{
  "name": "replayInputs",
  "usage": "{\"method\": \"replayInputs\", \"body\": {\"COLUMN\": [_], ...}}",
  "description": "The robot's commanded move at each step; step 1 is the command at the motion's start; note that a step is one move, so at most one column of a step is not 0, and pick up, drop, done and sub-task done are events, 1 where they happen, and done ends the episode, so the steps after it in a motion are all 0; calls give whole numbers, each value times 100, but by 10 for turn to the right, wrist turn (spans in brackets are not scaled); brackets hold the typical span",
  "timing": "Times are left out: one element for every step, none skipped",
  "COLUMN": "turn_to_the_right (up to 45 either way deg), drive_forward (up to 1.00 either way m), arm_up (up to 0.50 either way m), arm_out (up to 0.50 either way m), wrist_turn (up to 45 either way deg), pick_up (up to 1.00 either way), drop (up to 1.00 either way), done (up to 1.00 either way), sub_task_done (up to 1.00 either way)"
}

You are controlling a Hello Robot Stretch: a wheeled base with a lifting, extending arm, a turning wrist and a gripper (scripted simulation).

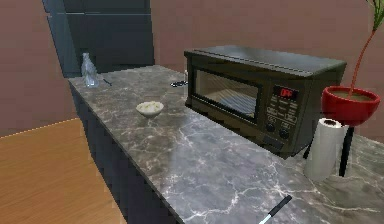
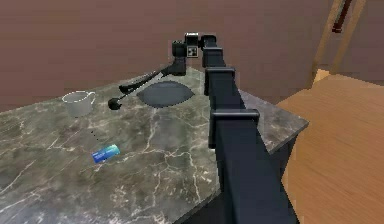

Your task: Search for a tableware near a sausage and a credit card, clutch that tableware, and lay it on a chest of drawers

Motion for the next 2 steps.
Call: {"method": "replayInputs", "body": {"turn_to_the_right": [0, 0], "drive_forward": [0, 0], "arm_up": [0, 0], "arm_out": [0, 0], "wrist_turn": [450, 90], "pick_up": [0, 0], "drop": [0, 0], "done": [0, 0], "sub_task_done": [0, 0]}}
